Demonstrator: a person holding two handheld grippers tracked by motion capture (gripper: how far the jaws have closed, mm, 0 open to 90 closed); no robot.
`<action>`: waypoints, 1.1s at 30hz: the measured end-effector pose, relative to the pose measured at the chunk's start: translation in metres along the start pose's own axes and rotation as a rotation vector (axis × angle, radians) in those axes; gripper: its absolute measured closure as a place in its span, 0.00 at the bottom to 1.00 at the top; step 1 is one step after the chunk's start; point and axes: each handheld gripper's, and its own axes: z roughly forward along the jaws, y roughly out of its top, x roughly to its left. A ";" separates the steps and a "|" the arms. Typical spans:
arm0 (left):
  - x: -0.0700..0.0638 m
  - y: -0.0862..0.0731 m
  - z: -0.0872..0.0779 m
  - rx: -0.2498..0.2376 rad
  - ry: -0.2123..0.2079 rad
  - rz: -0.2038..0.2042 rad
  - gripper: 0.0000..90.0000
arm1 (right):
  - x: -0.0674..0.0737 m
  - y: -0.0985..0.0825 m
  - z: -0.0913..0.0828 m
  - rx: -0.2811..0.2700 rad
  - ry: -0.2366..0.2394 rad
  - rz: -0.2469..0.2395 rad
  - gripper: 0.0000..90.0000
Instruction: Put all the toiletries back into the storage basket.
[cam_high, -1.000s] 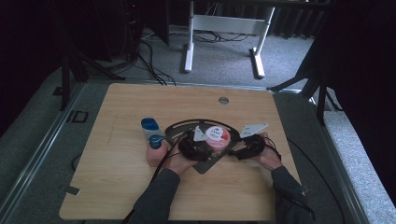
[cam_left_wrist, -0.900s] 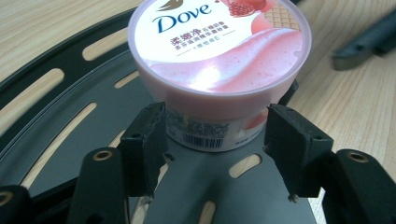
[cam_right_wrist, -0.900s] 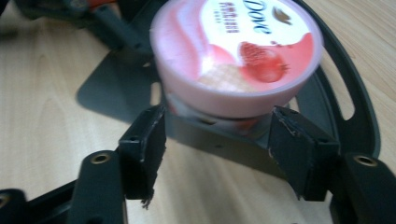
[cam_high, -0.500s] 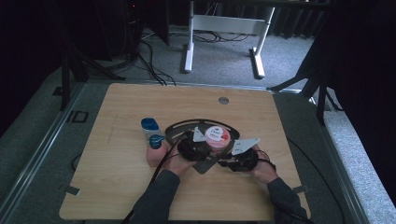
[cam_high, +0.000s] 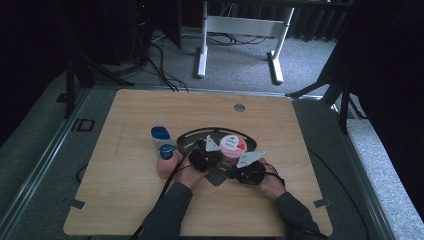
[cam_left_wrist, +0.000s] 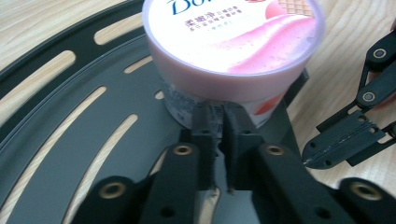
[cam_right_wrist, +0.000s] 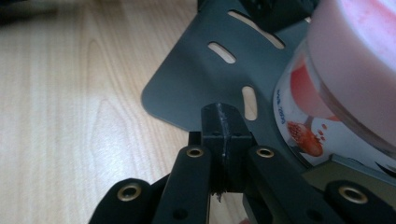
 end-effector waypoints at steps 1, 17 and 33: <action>0.000 0.000 0.001 0.003 0.013 -0.006 0.99 | -0.001 -0.001 0.001 -0.001 -0.004 0.007 1.00; 0.006 0.003 0.007 -0.004 0.065 -0.082 1.00 | -0.003 -0.003 0.006 -0.011 -0.026 0.052 1.00; 0.006 0.010 0.020 -0.018 0.051 -0.104 1.00 | -0.004 -0.005 0.007 -0.026 -0.022 0.069 1.00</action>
